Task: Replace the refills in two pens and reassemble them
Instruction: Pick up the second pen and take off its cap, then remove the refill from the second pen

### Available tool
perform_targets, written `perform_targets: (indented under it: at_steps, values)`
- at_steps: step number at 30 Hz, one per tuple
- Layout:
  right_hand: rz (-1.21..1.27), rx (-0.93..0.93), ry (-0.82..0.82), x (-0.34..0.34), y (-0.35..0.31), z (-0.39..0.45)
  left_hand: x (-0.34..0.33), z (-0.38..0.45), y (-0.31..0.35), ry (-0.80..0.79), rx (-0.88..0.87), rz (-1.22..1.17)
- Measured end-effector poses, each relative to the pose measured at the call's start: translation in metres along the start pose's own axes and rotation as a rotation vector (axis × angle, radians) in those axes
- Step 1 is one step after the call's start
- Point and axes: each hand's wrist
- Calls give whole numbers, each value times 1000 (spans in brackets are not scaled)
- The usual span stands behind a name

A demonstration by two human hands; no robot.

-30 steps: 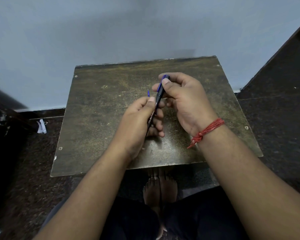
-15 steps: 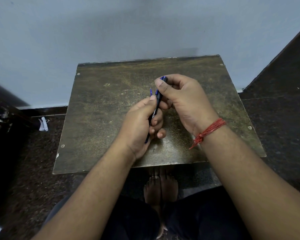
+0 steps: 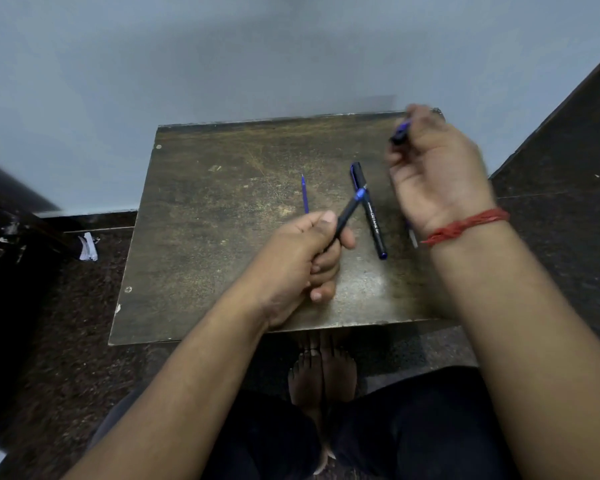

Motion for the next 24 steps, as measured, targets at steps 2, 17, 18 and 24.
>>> perform_targets:
  at_steps: [2,17,18,24]
  values:
    - [-195,162,24,16,-7,5,-3,-1,-2,-6,14,-28]
    - [-1658,466,-390,-10,35,-34,7,7,8,224,-124,-246]
    - [-1709,471,-399,-12,35,-35,7,6,8,225,-121,-239]
    - [-1810,472,-397,-12,38,-36,8,7,10,285,-130,-205]
Point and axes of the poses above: each hand's wrist, its own z-axis towards the middle knuckle, its own x-axis out of the back of the hand, y = z × x, and after that the axes turned 6 degrees about x, right-handed
